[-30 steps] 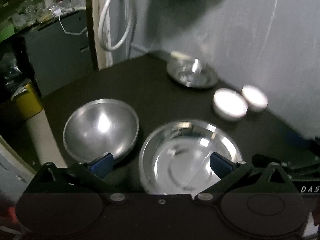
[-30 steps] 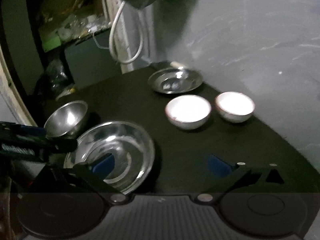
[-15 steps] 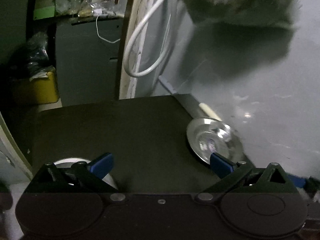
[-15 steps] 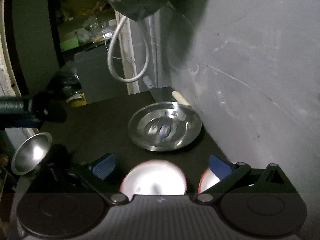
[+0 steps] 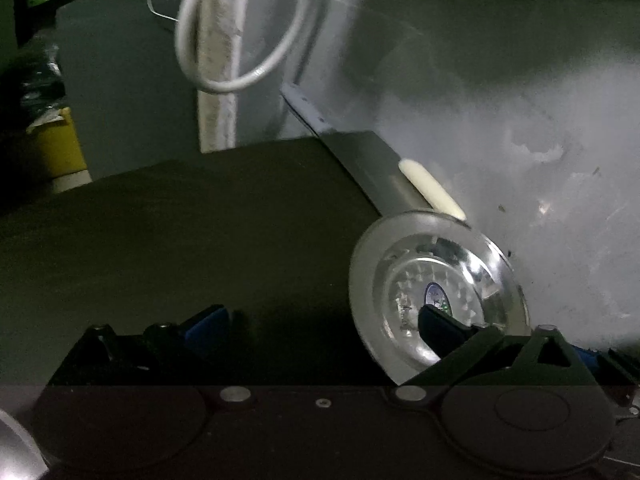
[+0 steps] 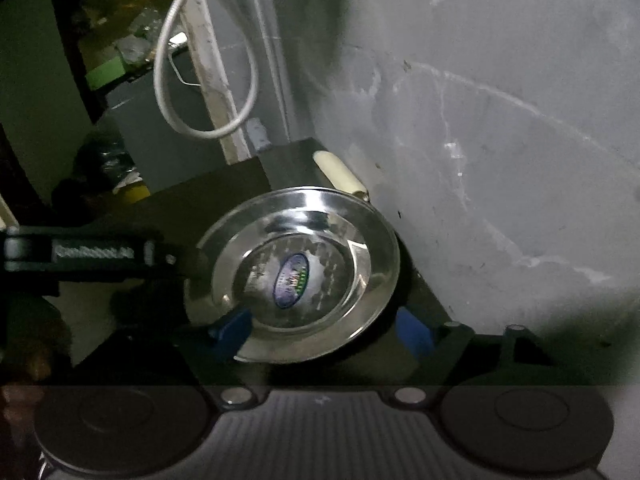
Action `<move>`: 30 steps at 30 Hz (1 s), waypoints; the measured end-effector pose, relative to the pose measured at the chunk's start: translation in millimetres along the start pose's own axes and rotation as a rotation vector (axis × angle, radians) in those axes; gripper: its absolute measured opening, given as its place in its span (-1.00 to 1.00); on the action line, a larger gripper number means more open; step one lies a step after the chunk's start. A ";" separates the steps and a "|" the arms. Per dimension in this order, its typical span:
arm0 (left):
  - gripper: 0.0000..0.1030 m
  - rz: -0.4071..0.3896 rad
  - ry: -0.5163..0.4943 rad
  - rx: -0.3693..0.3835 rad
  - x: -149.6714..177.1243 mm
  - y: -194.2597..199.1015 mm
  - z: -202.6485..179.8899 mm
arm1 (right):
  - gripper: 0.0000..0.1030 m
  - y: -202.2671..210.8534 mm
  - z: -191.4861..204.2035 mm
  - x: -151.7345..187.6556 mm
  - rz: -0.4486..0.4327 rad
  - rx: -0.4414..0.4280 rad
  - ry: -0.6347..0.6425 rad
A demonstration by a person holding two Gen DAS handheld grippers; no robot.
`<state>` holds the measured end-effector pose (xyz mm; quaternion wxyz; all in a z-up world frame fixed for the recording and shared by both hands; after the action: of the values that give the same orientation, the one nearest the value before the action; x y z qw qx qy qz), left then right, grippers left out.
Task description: Organize plates and bowls
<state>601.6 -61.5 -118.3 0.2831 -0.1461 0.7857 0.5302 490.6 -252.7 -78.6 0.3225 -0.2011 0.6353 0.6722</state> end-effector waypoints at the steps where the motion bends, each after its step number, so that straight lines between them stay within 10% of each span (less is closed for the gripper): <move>1: 0.79 0.011 -0.002 0.005 1.0 -5.9 -1.6 | 0.58 -2.4 -0.3 1.5 0.006 0.006 -0.003; 10: -0.39 0.021 -0.023 0.081 6.8 -17.0 -19.5 | -0.04 -13.3 -3.3 5.8 0.043 -0.009 -0.027; 30: -0.49 -0.177 -0.120 0.073 53.1 135.4 -26.0 | -0.19 123.3 34.6 22.4 -0.184 -0.102 0.053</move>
<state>480.0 -28.0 -41.3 0.3804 -0.1726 0.7703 0.4818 394.6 -212.8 -0.7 0.3553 -0.2927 0.5874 0.6656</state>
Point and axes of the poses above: each gripper's, at about its wrist camera, not at the fingertips, and y roughly against the way its jaws point, z to its left, x to its underside, the point moved 10 cm from there along -y, roughly the way its jaws point, and after that the axes turned 6 degrees about x, right-handed, at the moved point
